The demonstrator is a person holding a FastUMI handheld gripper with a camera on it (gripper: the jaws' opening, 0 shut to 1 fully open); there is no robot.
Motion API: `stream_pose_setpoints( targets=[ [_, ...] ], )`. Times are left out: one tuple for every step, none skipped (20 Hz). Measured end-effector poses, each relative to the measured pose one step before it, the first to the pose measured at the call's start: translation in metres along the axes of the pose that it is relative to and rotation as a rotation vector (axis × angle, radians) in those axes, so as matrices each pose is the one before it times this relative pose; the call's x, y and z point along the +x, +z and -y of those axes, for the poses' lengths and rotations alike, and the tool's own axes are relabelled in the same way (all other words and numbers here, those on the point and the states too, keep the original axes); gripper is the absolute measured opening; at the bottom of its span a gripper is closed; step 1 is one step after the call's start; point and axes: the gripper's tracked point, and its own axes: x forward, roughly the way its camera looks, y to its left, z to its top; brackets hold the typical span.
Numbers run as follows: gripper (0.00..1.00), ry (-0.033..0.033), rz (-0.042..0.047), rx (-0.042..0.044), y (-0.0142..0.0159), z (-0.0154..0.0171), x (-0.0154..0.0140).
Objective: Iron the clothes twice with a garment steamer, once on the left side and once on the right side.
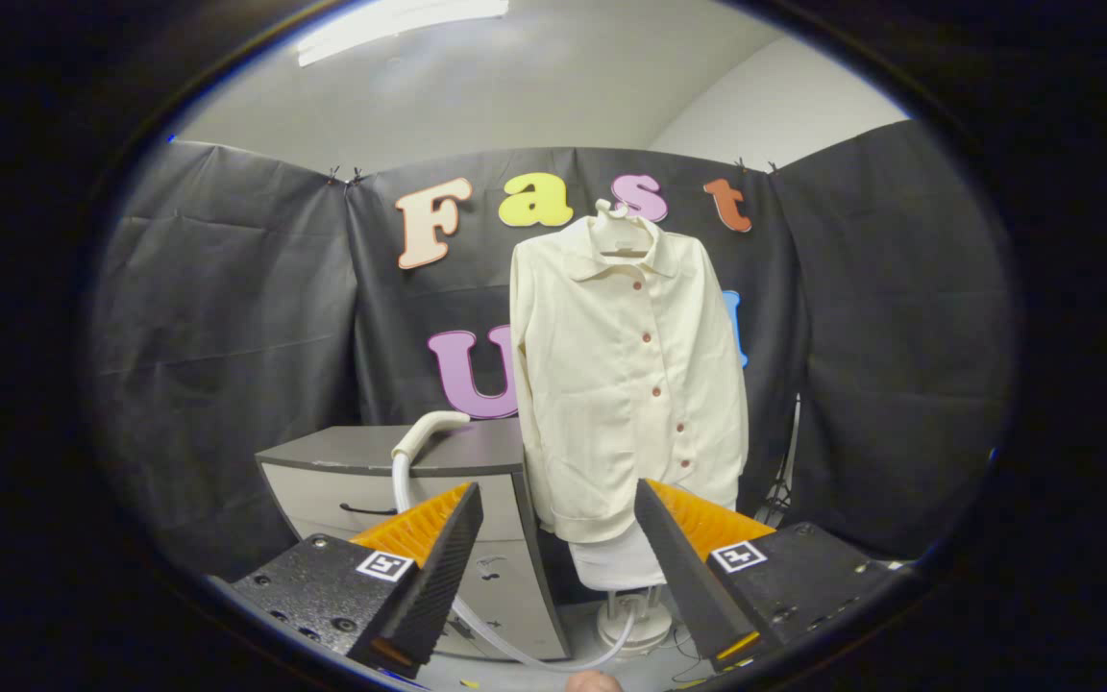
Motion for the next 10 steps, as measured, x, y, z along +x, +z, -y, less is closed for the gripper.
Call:
stream_pose_setpoints(
  targets=[
    [0.97, 0.00703, 0.00084, 0.00394, 0.00024, -0.00197, 0.00255],
    [0.97, 0.00824, 0.00129, 0.00046, 0.00152, -0.00388, 0.00258],
    [0.97, 0.00682, -0.00027, -0.00114, -0.00012, -0.00336, 0.00353],
    [0.97, 0.00946, -0.00231, -0.00039, -0.00068, -0.00415, 0.00411],
    [0.97, 0.00842, -0.00438, -0.00096, -0.00169, -0.00450, 0.00524],
    [0.97, 0.00706, -0.00636, 0.00010, -0.00169, -0.00436, 0.00595],
    [0.97, 0.00823, -0.01110, 0.00338, -0.00194, -0.00454, 0.00606],
    [0.97, 0.00687, -0.00821, 0.00632, -0.00167, -0.00529, 0.00743],
    [0.97, 0.00952, -0.00289, 0.00946, 0.00106, -0.00605, 0.00747],
    [0.97, 0.01054, 0.00662, 0.00795, 0.00237, -0.00722, 0.00859]
  ],
)
